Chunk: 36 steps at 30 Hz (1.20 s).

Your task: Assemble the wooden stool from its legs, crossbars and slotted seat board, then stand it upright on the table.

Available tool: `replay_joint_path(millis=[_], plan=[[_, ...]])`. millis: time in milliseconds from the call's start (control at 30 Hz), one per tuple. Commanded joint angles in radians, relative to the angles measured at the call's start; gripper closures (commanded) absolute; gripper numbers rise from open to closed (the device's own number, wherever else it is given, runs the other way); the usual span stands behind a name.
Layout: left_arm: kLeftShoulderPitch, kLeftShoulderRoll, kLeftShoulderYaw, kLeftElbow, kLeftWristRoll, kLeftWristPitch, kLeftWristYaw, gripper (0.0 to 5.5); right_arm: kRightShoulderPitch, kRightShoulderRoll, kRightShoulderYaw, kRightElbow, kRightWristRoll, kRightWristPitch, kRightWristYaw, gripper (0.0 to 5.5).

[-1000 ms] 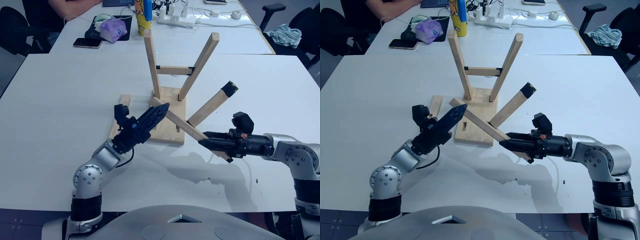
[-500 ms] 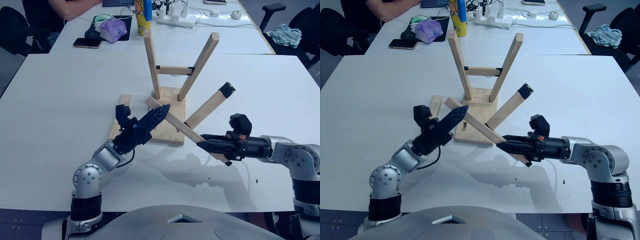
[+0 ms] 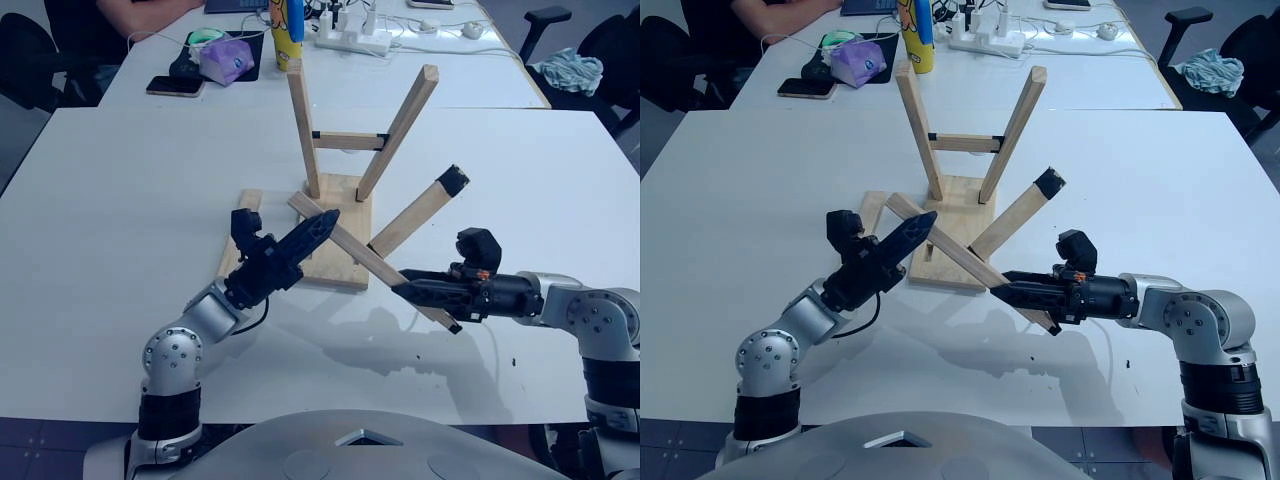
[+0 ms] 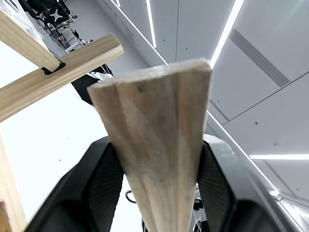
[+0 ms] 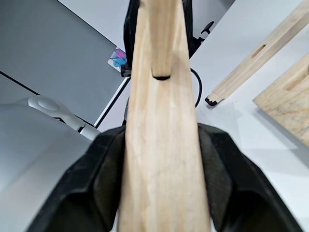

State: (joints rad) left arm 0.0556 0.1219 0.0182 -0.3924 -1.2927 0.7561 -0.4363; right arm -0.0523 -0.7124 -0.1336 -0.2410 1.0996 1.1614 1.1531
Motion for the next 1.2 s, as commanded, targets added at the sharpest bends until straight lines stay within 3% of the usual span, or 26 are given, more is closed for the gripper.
replay_joint_path(millis=[33,267,400,533,700,800,1067,1200], plan=[[-0.027,0.004,0.027,0.020,0.023,-0.029,0.007,3.41,0.009,-0.018,0.007,-0.024,0.014,0.017,-0.010,2.83],[-0.022,0.023,0.045,0.018,0.021,-0.033,-0.001,3.44,0.009,-0.035,-0.030,0.002,-0.014,-0.033,-0.006,1.77],[-0.039,0.076,0.098,0.026,0.023,-0.032,-0.018,3.46,0.001,-0.075,-0.092,0.106,-0.040,-0.073,0.011,1.74],[-0.090,0.214,0.225,0.057,-0.026,0.000,-0.050,3.46,0.002,-0.070,-0.121,0.199,-0.103,-0.155,0.001,1.74],[-0.176,0.386,0.361,0.108,-0.097,0.050,-0.080,3.46,0.067,0.014,0.014,0.102,-0.356,-0.460,-0.052,1.74],[-0.235,0.457,0.399,0.136,-0.119,0.074,-0.095,3.46,0.122,0.071,0.170,-0.008,-0.599,-0.772,-0.077,1.74],[-0.295,0.492,0.374,0.166,-0.089,0.100,-0.136,3.46,0.097,0.163,0.361,0.146,-1.102,-1.454,-0.254,1.74],[-0.337,0.493,0.301,0.156,-0.029,0.111,-0.166,3.46,0.061,0.182,0.420,0.235,-1.245,-1.588,-0.333,1.74]])
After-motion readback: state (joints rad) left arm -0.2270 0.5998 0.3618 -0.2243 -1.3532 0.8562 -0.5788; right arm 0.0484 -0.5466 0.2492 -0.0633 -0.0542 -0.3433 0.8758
